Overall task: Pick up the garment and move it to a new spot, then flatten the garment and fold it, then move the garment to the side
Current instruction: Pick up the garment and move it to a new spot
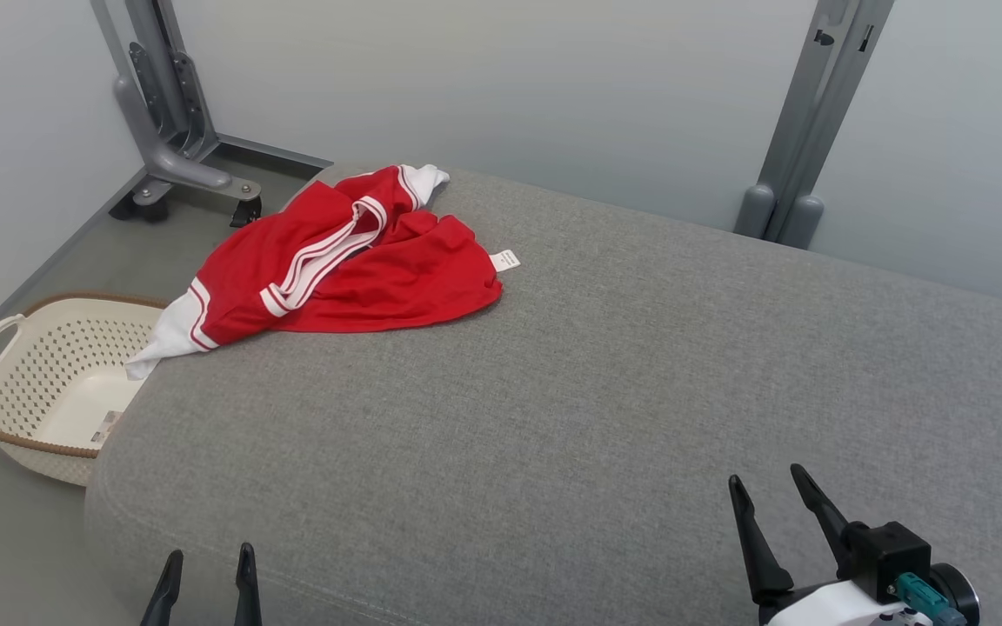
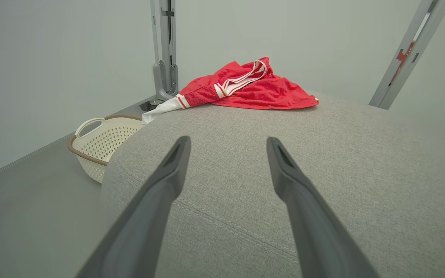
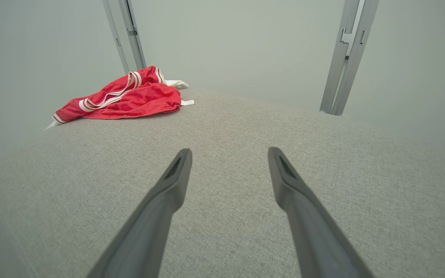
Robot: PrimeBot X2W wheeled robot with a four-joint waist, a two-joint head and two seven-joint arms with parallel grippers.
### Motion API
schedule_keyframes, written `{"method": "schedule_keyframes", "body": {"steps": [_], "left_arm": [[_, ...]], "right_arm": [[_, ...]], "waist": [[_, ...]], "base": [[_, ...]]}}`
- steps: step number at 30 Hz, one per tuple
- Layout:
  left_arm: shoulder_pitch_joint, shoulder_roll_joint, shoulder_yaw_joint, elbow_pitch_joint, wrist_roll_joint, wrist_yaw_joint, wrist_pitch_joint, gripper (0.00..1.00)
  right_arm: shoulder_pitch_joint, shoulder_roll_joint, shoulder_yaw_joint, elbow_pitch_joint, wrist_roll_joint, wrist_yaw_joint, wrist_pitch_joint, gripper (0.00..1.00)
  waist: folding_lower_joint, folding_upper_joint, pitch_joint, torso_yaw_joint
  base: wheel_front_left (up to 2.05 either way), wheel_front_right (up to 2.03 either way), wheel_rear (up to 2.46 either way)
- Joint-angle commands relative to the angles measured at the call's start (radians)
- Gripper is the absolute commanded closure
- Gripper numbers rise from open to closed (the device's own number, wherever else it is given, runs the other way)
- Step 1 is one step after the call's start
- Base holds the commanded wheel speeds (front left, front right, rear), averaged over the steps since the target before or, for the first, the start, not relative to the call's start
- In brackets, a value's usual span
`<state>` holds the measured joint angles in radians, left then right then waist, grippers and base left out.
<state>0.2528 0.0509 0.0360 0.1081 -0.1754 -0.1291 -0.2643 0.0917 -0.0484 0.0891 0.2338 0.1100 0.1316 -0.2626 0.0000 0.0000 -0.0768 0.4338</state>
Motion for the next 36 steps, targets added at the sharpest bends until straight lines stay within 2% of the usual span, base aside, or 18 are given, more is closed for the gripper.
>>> {"method": "schedule_keyframes", "body": {"steps": [1, 6, 11, 13, 17, 20, 24, 28, 32, 36], "left_arm": [[-0.019, 0.001, -0.001, -0.005, -0.007, -0.003, 0.000, 0.00], [-0.092, 0.031, -0.025, 0.014, -0.039, -0.003, 0.000, 0.00], [-0.270, 0.081, -0.040, 0.040, -0.139, -0.003, 0.000, 0.00], [-0.353, 0.108, -0.057, 0.067, -0.210, -0.003, 0.000, 0.00], [-0.527, 0.196, -0.147, 0.154, -0.397, -0.003, 0.008, 0.00], [-0.654, 0.295, -0.250, 0.197, -0.527, -0.003, 0.047, 0.00], [-0.780, 0.399, -0.349, 0.242, -0.685, -0.003, 0.104, 0.00], [-0.884, 0.479, -0.409, 0.318, -0.792, -0.003, 0.152, 0.00], [-0.990, 0.539, -0.446, 0.415, -0.859, -0.003, 0.193, 0.00], [-1.089, 0.563, -0.451, 0.535, -0.917, -0.003, 0.228, 0.00]], "right_arm": [[0.000, -0.004, 0.000, 0.004, 0.000, -0.002, -0.003, 0.00], [-0.017, -0.004, -0.003, 0.007, -0.030, -0.002, -0.003, 0.00], [-0.117, -0.004, -0.014, -0.021, -0.098, -0.002, -0.003, 0.00], [-0.167, -0.004, -0.023, -0.031, -0.119, -0.002, -0.003, 0.00], [-0.261, -0.004, -0.034, -0.040, -0.152, -0.002, -0.003, 0.00], [-0.318, -0.004, -0.023, -0.038, -0.160, -0.002, -0.003, 0.00], [-0.370, -0.004, -0.003, -0.028, -0.159, -0.002, -0.003, 0.00], [-0.404, -0.003, 0.013, -0.029, -0.152, -0.002, -0.003, 0.00], [-0.426, -0.003, 0.013, -0.036, -0.171, -0.002, -0.003, 0.00], [-0.437, -0.007, 0.010, -0.036, -0.193, -0.002, 0.000, 0.00]], "waist": [[0.0000, 0.0000, 0.015, -0.022], [0.0000, 0.0000, 0.088, -0.090], [0.0000, 0.0000, 0.284, -0.165], [0.0000, 0.0000, 0.369, -0.190], [0.0000, 0.0000, 0.517, -0.224], [0.0000, 0.0000, 0.590, -0.243], [0.0000, 0.0000, 0.636, -0.267], [0.0000, 0.0000, 0.658, -0.293], [0.0000, 0.0000, 0.687, -0.313], [0.0000, 0.0000, 0.719, -0.333]], "base": [[0.00, 0.00, 0.00], [0.00, 0.00, 0.00], [0.00, 0.00, 0.00], [0.00, 0.00, 0.00], [0.00, 0.00, 0.00], [0.00, 0.00, 0.00], [0.00, 0.00, 0.00], [0.00, 0.00, 0.00], [0.00, 0.00, 0.00], [0.00, 0.00, 0.00]]}}
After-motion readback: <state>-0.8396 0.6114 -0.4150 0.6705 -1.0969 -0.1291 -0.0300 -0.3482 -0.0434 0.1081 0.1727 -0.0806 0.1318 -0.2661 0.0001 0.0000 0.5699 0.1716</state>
